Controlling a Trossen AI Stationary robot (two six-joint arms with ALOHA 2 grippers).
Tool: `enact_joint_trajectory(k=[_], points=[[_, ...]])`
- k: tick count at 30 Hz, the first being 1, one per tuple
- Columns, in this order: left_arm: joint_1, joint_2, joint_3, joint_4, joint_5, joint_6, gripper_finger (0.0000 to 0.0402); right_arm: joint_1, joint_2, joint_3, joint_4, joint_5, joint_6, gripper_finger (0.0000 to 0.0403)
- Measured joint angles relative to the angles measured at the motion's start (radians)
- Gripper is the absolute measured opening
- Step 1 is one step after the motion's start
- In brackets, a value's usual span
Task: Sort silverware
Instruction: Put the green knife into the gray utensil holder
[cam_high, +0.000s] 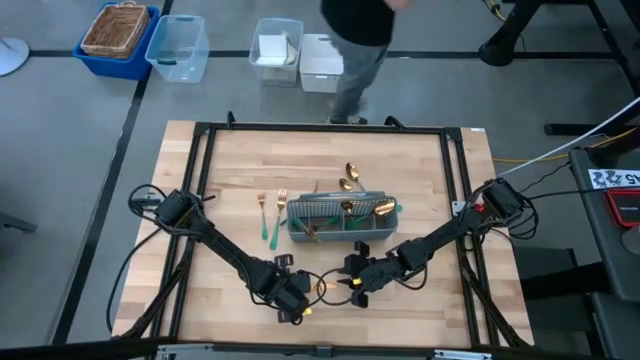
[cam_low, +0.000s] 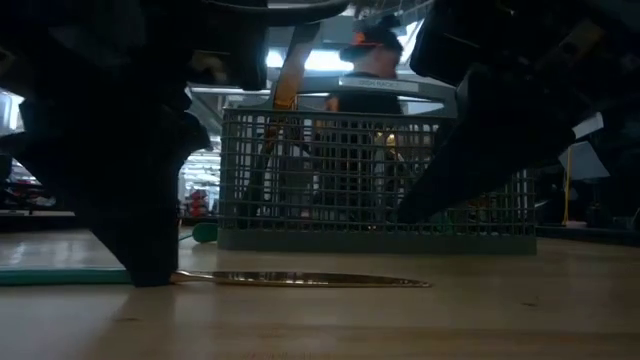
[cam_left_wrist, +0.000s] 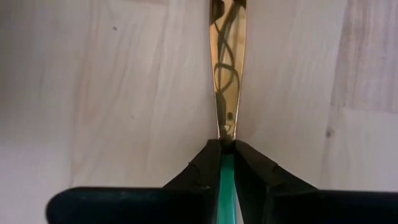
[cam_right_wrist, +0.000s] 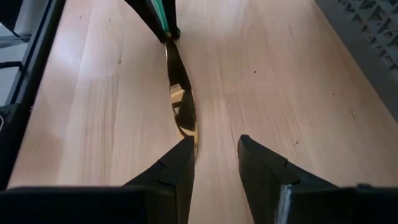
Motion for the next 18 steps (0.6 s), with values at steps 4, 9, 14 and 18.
enact_joint_trajectory(k=[4,9,14,18], points=[[0.000,0.001,0.000,0.003,-0.031,0.019,0.0027,0.000,0.000,0.000,0.000,0.000,0.035,0.0122],[0.001,0.002,0.000,0.006,-0.052,0.027,0.0028,0.000,0.001,0.000,0.000,0.000,0.057,0.0122],[0.002,0.002,0.000,0.006,-0.063,0.035,0.0028,0.000,0.001,0.000,-0.001,0.000,0.058,0.0122],[0.002,0.003,-0.001,0.021,-0.070,0.038,0.0029,0.000,0.001,0.000,-0.001,0.000,0.058,0.0122]])
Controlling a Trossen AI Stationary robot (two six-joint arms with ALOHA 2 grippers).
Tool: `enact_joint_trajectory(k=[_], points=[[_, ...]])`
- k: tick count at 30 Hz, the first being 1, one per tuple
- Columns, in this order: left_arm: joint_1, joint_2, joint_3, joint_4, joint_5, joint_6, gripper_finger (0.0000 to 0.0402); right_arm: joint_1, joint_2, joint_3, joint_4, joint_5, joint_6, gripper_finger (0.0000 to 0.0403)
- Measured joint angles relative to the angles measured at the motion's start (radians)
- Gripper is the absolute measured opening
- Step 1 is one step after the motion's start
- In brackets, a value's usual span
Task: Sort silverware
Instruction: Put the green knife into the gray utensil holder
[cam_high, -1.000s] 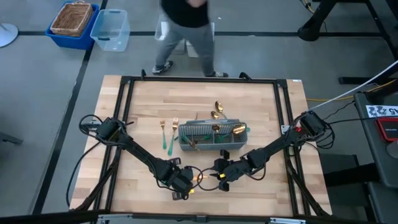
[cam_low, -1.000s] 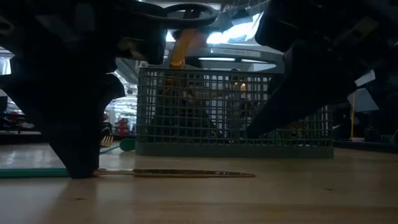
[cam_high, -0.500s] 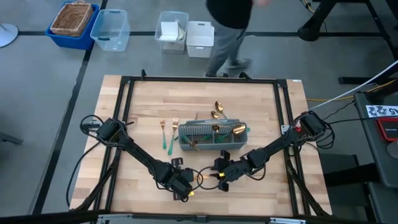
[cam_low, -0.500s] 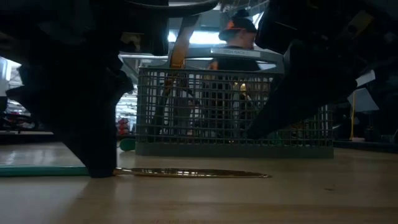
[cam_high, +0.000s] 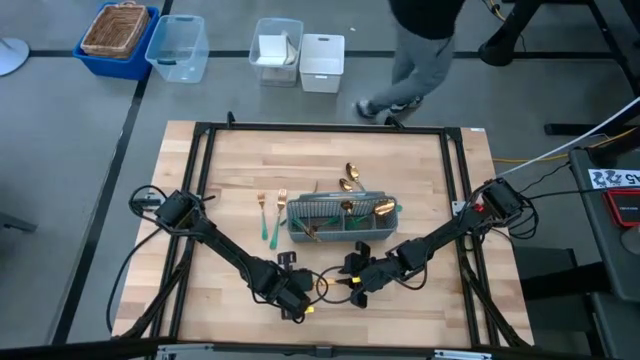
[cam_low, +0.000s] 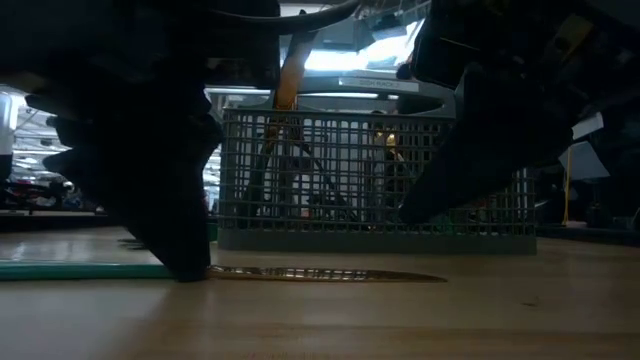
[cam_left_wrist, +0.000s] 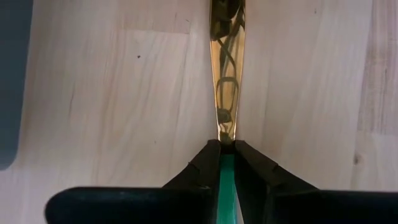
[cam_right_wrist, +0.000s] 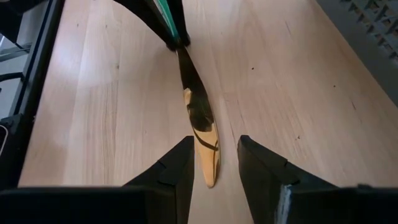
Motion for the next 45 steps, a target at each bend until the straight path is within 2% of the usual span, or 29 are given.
enact_joint_trajectory(k=[15,30,38,45], points=[[0.008,-0.026,-0.002,0.021,-0.005,-0.012,0.0029,0.000,0.000,0.000,-0.002,-0.023,0.000,0.0122],[0.011,-0.028,0.000,0.021,0.003,-0.014,0.0029,-0.005,-0.024,0.005,-0.019,-0.177,-0.007,0.0122],[0.011,-0.030,0.013,0.023,0.005,-0.017,0.0029,-0.049,-0.089,0.075,-0.036,-0.322,-0.010,0.0122],[0.011,-0.031,0.013,0.024,0.005,-0.027,0.0029,-0.061,-0.163,0.144,-0.067,-0.364,-0.105,0.0122]])
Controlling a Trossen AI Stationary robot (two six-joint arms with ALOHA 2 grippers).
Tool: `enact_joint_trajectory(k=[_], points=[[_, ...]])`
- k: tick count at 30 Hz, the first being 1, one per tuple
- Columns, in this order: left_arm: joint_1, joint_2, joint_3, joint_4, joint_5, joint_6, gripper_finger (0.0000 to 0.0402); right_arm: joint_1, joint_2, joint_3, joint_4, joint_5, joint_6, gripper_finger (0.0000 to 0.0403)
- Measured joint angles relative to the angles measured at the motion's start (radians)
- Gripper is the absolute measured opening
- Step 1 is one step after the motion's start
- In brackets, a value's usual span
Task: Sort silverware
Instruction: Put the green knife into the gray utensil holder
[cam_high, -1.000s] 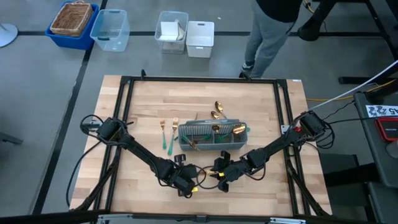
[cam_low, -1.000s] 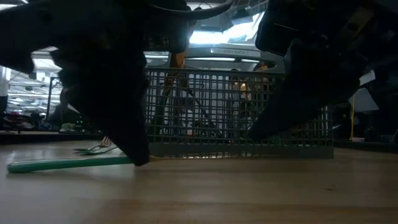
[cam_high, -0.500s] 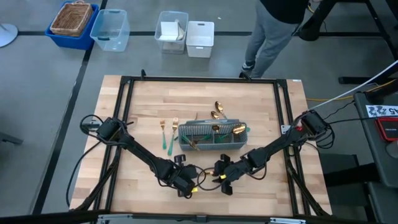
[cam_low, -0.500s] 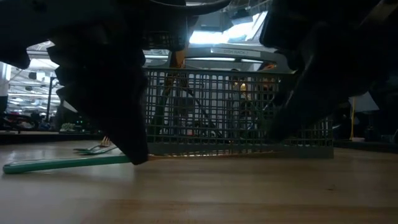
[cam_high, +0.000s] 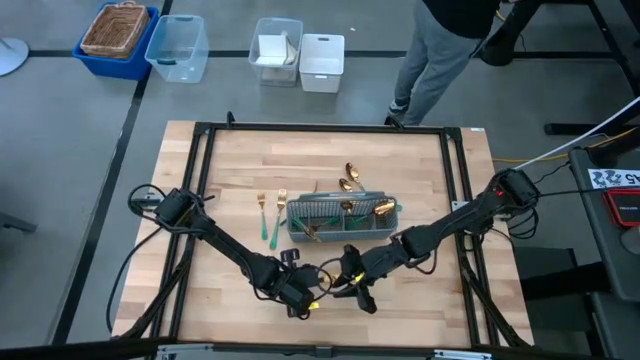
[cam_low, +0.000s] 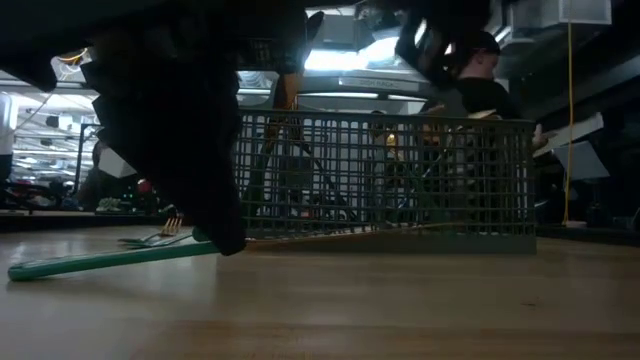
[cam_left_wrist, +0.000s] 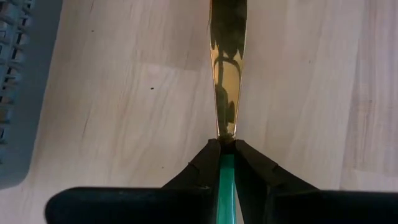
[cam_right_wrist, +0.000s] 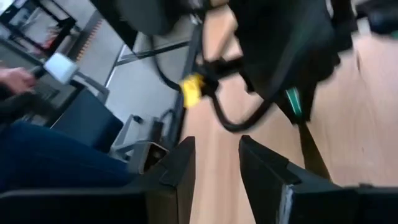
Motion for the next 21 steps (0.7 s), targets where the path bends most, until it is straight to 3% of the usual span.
enact_joint_trajectory(k=[6,10,15,21], points=[[0.001,-0.004,0.000,0.002,0.000,-0.003,0.0029,0.002,-0.079,0.075,-0.160,0.005,-0.066,0.0122],[0.001,-0.004,0.000,-0.001,0.000,-0.016,0.0029,0.002,-0.115,0.101,-0.336,0.071,-0.059,0.0122],[0.001,-0.004,0.000,0.000,0.000,-0.017,0.0029,0.002,-0.118,0.101,-0.545,0.171,0.145,0.0122],[0.001,-0.004,0.000,0.000,-0.001,-0.018,0.0029,0.002,-0.070,0.101,-0.666,0.117,0.354,0.0122]])
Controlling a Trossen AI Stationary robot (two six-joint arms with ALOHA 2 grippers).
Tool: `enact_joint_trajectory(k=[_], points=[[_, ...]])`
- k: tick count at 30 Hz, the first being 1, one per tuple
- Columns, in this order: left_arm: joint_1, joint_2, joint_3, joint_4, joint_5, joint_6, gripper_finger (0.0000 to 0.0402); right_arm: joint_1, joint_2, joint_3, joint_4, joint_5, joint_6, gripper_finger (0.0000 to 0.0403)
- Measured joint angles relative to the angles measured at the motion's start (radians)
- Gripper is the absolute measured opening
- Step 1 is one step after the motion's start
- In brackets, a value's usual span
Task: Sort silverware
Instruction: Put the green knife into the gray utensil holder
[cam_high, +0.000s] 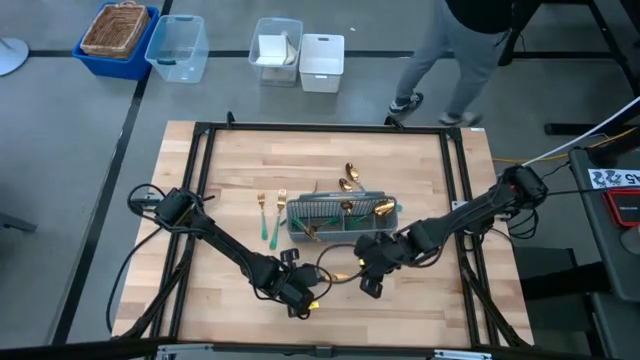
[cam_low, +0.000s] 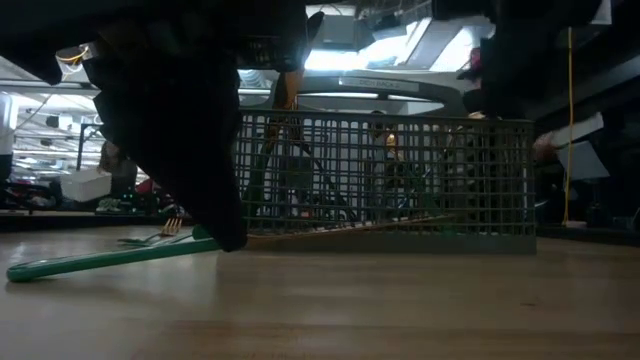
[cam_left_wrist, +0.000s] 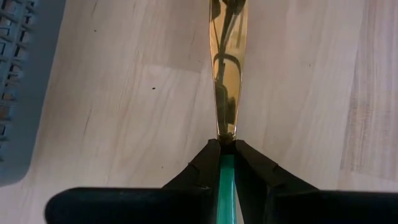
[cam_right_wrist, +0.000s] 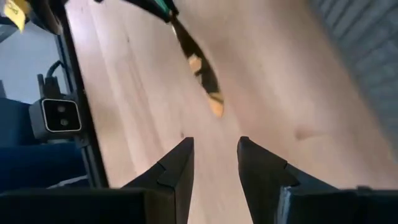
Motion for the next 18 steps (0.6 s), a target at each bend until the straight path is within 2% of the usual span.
enact_joint_trajectory(k=[7,18], points=[[0.000,0.000,0.000,0.001,0.000,0.006,0.0029,-0.027,0.074,-0.055,0.148,-0.142,0.010,0.0122],[-0.001,0.000,0.000,0.004,-0.001,0.007,0.0029,-0.116,0.099,-0.091,0.213,-0.181,0.032,0.0122]])
